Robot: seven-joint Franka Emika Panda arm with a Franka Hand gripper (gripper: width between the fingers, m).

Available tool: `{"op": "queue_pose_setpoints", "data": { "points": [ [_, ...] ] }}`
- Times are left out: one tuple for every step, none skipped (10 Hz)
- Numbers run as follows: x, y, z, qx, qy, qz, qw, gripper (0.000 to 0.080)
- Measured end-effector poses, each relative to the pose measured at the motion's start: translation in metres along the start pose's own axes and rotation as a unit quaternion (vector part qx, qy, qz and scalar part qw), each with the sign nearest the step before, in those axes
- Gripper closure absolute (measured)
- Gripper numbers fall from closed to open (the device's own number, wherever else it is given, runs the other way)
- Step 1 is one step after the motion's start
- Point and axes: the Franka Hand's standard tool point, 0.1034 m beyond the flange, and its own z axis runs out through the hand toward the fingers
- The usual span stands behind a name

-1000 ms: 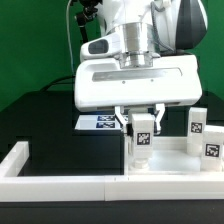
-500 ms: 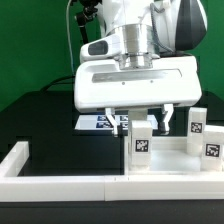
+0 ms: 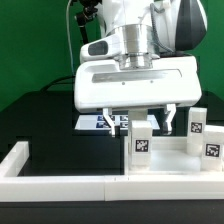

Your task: Assemble square table

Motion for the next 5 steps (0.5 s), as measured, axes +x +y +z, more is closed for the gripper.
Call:
{"op": "queue_pose_setpoints", "data": {
  "points": [
    [0.0,0.0,0.0,0.0,0.0,0.0,1.0,0.0151],
    [-0.0001,0.0,0.0,0.0,0.0,0.0,1.0,0.0151],
    [-0.0002,0.0,0.0001,0.0,0.0,0.0,1.0,0.0151],
    [-0.0019,-0.0006,0.0007,0.003,-0.012,0.009,1.0,0.0151],
    [0.0015,-0.0028,-0.0044,0.016,-0.052,0.037,0.998,0.0151]
  ]
}}
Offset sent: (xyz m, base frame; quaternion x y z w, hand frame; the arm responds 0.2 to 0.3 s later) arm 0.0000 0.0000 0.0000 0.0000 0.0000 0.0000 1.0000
